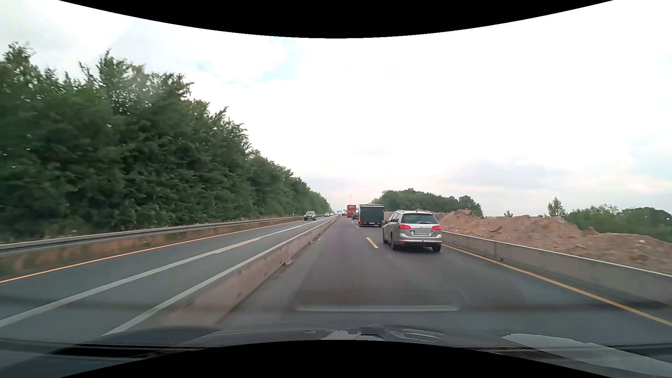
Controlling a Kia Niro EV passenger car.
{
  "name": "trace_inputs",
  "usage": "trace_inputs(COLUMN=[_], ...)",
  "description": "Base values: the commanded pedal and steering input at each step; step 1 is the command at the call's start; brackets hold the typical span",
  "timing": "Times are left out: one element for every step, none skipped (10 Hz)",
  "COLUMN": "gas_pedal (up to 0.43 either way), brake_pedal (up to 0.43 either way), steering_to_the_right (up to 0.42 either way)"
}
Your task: Follow the waypoints while adhering to traffic rules and regulations
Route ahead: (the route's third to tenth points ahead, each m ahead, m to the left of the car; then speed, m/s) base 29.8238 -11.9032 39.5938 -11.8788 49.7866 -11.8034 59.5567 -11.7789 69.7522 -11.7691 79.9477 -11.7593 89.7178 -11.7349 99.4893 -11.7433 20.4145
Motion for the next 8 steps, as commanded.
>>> trace_inputs(gas_pedal=[0.138, 0.138, 0.138, 0.130, 0.118, 0.110, 0.110, 0.110], brake_pedal=[0.000, 0.000, 0.000, 0.000, 0.000, 0.000, 0.000, 0.000], steering_to_the_right=[0.003, 0.003, 0.002, 0.002, 0.002, 0.002, 0.001, 0.001])
